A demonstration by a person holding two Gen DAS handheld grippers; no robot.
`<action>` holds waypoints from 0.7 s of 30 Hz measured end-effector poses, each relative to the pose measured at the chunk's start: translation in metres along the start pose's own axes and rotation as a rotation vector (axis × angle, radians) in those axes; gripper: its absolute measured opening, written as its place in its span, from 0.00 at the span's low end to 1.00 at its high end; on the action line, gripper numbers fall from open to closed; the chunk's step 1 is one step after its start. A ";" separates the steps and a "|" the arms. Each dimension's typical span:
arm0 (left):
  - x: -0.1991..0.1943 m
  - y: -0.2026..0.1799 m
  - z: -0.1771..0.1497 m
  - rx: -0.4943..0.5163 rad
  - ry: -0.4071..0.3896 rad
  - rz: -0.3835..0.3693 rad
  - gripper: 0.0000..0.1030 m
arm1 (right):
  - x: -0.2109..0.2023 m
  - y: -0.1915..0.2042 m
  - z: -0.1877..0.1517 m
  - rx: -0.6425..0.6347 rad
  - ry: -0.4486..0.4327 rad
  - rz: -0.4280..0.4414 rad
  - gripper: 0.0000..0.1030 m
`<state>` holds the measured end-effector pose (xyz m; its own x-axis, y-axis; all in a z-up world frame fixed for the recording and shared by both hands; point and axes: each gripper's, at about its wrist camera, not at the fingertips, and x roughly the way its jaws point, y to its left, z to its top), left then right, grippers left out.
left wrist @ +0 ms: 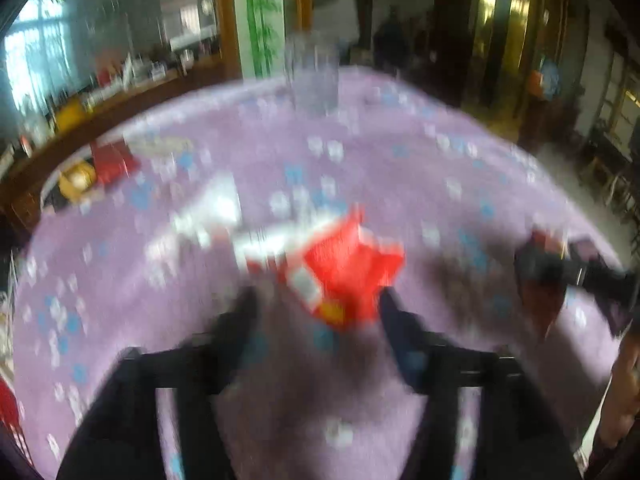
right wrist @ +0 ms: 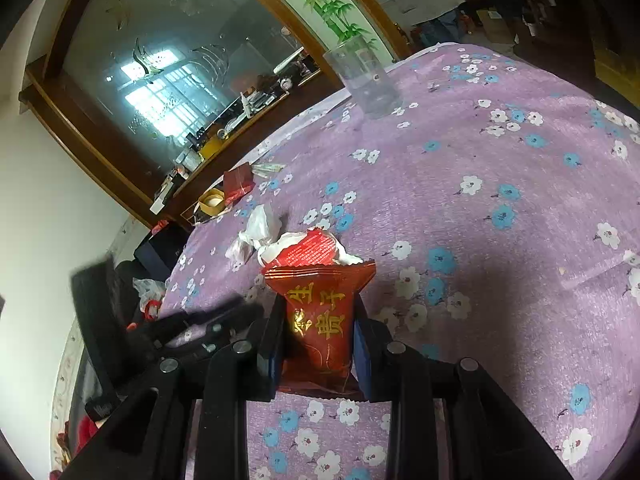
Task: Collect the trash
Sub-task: 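Grasp the red wrapper with the left tool while the right tool holds the gold-lettered packet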
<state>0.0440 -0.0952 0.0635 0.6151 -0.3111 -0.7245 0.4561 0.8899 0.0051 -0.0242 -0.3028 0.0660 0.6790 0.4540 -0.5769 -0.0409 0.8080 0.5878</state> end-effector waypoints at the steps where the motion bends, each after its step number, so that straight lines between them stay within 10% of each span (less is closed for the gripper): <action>1: -0.001 0.000 0.008 0.013 -0.029 0.022 0.64 | -0.002 -0.002 0.000 0.004 -0.004 0.000 0.30; 12: 0.068 -0.004 0.033 0.105 0.100 0.002 0.62 | -0.013 -0.022 0.002 0.038 -0.016 -0.004 0.30; 17: 0.080 -0.020 0.017 0.186 0.157 0.004 0.31 | -0.013 -0.024 0.001 0.042 -0.008 0.000 0.30; 21: 0.076 -0.030 0.009 0.206 0.165 0.004 0.25 | -0.010 -0.025 0.000 0.046 -0.001 0.003 0.30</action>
<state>0.0826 -0.1489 0.0141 0.5115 -0.2335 -0.8269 0.5855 0.7991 0.1365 -0.0300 -0.3274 0.0570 0.6793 0.4563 -0.5747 -0.0092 0.7884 0.6151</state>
